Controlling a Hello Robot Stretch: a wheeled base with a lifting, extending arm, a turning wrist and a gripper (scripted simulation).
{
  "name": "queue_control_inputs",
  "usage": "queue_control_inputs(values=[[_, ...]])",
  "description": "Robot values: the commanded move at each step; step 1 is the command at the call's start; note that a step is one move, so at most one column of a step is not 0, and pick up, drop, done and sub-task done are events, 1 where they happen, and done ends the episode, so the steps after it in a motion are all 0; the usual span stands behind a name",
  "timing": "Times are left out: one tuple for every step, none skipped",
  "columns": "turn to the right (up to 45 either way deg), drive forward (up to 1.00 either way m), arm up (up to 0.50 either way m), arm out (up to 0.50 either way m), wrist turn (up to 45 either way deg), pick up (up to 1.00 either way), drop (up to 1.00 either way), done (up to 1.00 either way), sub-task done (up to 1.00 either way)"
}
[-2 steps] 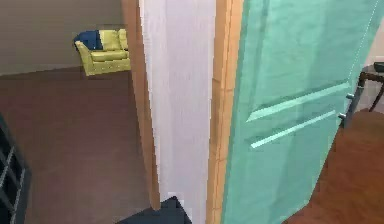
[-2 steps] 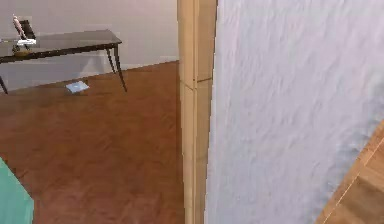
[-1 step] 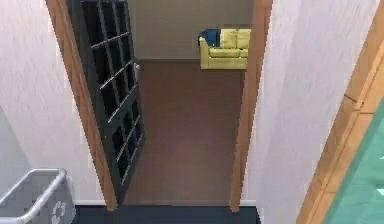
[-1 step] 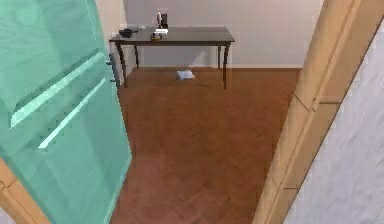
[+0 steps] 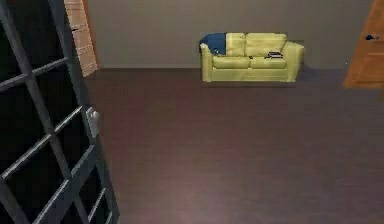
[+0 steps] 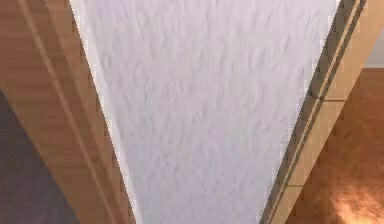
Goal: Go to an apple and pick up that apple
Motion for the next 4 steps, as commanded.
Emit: queue_control_inputs(values=[[0.0, 0.35, 0.0, 0.0, 0.0, 0.0, 0.0, 0.0, 0.0], [39.0, 0.0, 0.0, 0.0, 0.0, 0.0, 0.0, 0.0, 0.0], [0.0, 1.0, 0.0, 0.0, 0.0, 0.0, 0.0, 0.0, 0.0], [0.0, 1.0, 0.0, 0.0, 0.0, 0.0, 0.0, 0.0, 0.0]])
